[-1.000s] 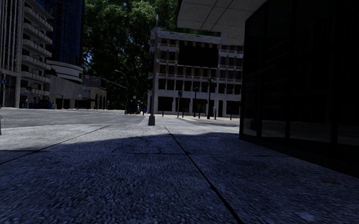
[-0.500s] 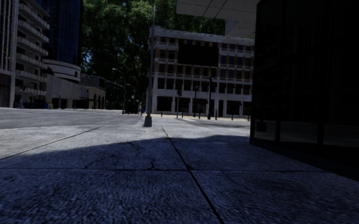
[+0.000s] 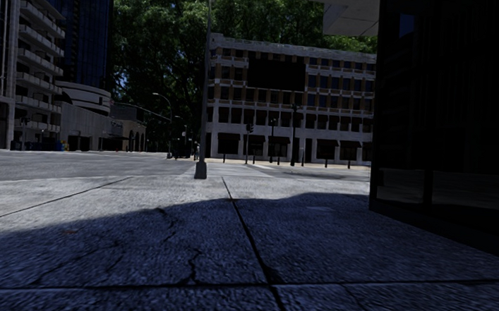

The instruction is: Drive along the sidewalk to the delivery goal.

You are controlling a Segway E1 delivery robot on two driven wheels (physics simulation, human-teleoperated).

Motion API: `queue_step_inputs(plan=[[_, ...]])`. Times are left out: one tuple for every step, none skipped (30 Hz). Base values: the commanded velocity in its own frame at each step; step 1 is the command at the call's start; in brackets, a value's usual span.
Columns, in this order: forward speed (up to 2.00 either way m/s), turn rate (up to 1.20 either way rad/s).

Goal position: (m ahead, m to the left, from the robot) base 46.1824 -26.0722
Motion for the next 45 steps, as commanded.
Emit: queue_step_inputs(plan=[[2.0,0.0],[2.0,0.0],[2.0,0.0],[2.0,0.0],[2.0,0.0],[2.0,0.0],[2.0,0.0],[2.0,0.0],[2.0,0.0],[2.0,0.0],[2.0,0.0],[2.0,0.0],[2.0,0.16],[2.0,0.28],[2.0,0.28],[2.0,0.32],[2.0,0.33],[2.0,0.24],[2.0,0.24],[2.0,0.11],[2.0,0.02],[2.0,0.0],[2.0,0.0],[2.0,0.0],[2.0,0.0],[2.0,0.0],[2.0,0.0],[2.0,0.0],[2.0,0.01],[2.0,0.09],[2.0,0.09],[2.0,0.13],[2.0,0.13],[2.0,0.06],[2.0,0.06],[2.0,0.0],[2.0,0.0],[2.0,0.0],[2.0,0.0],[2.0,0.0],[2.0,0.0],[2.0,0.0],[2.0,0.0],[2.0,0.0],[2.0,0.0]])
